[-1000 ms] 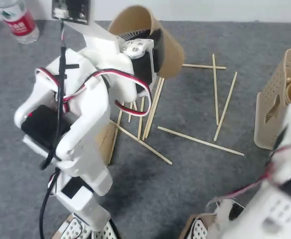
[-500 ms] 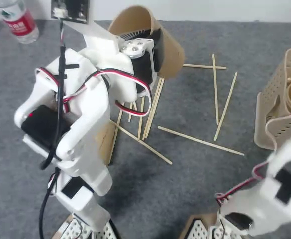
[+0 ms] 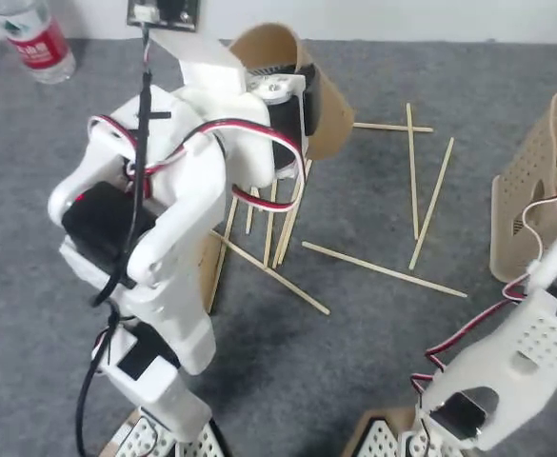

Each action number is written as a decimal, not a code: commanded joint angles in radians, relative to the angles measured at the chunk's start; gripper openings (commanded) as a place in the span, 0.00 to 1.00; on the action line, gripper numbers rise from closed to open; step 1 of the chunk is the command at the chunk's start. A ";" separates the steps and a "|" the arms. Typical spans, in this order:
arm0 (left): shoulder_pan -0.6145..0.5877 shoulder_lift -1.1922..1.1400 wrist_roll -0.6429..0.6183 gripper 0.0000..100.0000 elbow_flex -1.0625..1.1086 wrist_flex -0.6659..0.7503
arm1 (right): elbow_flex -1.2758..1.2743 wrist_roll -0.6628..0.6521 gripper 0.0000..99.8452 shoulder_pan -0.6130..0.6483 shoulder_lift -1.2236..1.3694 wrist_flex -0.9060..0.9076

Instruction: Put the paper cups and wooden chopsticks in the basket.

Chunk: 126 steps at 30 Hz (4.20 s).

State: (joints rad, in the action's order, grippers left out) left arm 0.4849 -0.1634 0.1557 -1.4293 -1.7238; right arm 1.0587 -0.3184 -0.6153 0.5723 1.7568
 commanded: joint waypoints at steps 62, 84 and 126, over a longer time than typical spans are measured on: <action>0.235 -0.147 -0.077 0.01 0.002 0.143 | -0.571 -0.140 0.25 0.191 -1.041 0.010; 0.353 -0.413 0.109 0.01 0.001 0.345 | -1.326 -0.069 0.25 -0.403 -0.978 -0.702; 0.453 -0.577 0.115 0.01 -0.105 0.456 | -1.643 -0.078 0.25 -0.400 -0.977 -0.924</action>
State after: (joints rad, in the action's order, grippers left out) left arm 0.9329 -0.7250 0.2677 -1.4661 -1.2620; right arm -0.5938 -0.4012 -1.0157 -0.4020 0.8500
